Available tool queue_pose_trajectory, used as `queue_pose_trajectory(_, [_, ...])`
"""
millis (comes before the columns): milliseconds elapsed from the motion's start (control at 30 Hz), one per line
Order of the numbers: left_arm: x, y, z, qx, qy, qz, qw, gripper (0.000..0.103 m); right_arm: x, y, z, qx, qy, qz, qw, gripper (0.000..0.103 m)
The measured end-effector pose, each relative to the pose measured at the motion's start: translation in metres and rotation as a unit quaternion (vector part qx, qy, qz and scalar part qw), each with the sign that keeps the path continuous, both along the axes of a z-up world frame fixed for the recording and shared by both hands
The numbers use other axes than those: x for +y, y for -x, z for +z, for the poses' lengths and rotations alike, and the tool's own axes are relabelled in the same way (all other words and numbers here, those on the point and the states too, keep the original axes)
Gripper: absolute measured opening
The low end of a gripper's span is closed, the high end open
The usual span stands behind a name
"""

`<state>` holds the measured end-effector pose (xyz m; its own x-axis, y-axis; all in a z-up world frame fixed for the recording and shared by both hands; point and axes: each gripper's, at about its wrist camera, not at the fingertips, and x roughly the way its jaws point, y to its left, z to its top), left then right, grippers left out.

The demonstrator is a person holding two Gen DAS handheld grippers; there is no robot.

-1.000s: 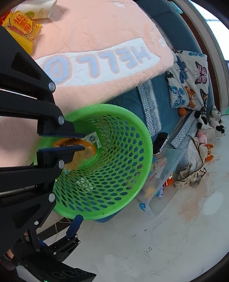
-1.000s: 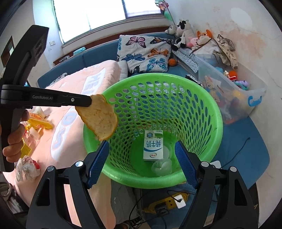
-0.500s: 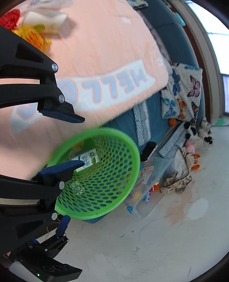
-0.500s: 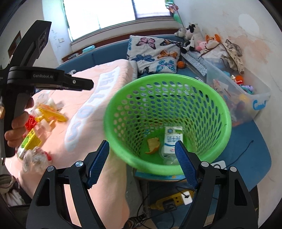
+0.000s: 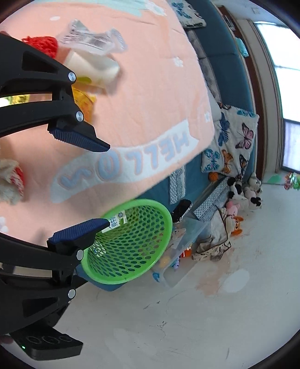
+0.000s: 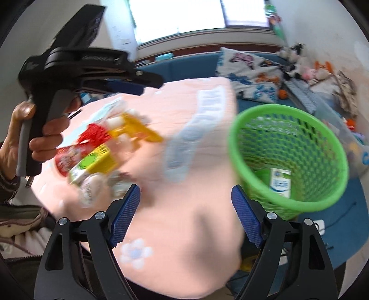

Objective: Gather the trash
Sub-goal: 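Move the right gripper to the crumpled white paper and close on it, then carry the crumpled paper toward the basket while the left tool grasps the yogurt cup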

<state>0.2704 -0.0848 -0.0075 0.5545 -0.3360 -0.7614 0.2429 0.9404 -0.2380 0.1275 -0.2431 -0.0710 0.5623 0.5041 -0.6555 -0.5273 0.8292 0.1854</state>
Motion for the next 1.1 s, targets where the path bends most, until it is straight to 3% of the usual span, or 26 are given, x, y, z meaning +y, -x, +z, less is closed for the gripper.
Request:
queue_pose_trajectory(333, [0.051,0.028,-0.003,0.001,0.014,0.02,0.9997,0.058,0.068,0.006,-0.021,0.02,0.03,0.072,0.997,0.081])
queue_pose_trajectory(900, [0.094,0.065,-0.031,0.029,0.054,-0.025,0.9978,0.058,0.092,-0.018,-0.05,0.065,0.038,0.072,0.995,0.068])
queue_pose_trajectory(1100, [0.09,0.079,-0.044,0.042,0.051,-0.07,0.9954,0.058,0.095,-0.019,-0.048,0.07,0.022,0.081,0.994,0.05])
